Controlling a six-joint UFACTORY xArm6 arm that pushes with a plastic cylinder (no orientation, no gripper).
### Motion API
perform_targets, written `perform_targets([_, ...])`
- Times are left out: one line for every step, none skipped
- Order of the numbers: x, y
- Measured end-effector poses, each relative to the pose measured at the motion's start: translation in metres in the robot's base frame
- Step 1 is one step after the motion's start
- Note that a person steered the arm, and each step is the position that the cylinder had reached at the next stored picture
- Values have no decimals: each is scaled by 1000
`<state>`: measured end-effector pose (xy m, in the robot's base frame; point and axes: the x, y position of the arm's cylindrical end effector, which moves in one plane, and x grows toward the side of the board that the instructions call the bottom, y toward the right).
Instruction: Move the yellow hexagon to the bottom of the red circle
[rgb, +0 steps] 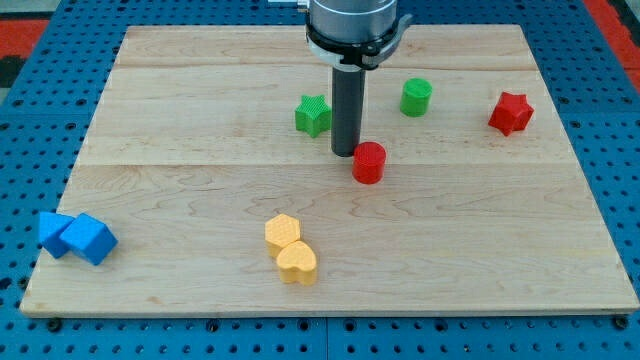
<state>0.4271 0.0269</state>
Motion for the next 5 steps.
perform_targets([44, -67])
perform_targets([107, -116])
perform_targets([138, -135])
perform_targets([119, -60])
perform_targets([109, -7])
